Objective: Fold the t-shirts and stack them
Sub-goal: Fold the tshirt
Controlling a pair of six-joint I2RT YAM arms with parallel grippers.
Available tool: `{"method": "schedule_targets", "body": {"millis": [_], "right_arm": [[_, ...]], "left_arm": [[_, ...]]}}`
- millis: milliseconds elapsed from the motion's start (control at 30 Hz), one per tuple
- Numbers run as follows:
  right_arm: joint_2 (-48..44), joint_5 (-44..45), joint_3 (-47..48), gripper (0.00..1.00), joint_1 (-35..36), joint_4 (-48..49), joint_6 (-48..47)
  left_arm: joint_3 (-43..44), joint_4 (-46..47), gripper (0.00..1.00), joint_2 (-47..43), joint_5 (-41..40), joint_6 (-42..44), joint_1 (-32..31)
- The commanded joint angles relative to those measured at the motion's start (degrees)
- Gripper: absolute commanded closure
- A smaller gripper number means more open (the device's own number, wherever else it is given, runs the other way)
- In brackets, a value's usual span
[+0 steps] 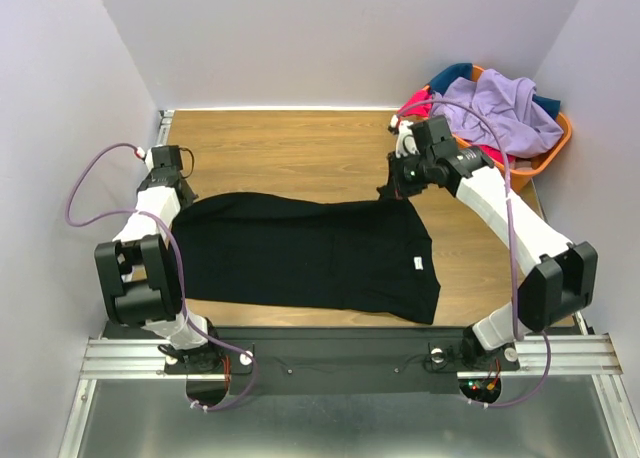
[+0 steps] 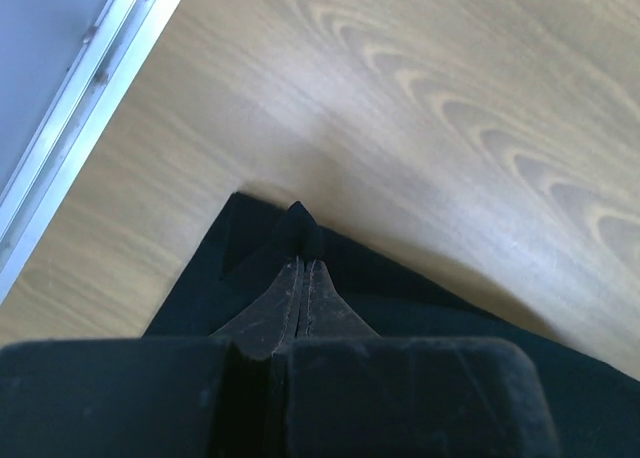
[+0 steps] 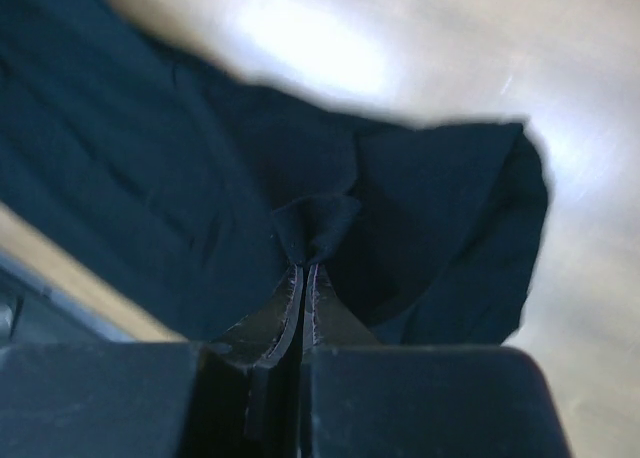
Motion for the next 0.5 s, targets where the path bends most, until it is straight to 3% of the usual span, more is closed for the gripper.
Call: {"method": "schedule_targets", "body": {"millis": [0,467], "right_arm": [[-4.3,-1.6,-1.4,1.0,1.1,-8.3,1.2],[-9.9,0.6,-6.2,1.0,1.9,-19.9,3.9]], "left_arm": [[-2.7,0.5,1.0,-5.3,-1.2,1.2,0.4],[-8.5,-4.4,1.0,-11.5,-11.0,-1.5,0.4]]}}
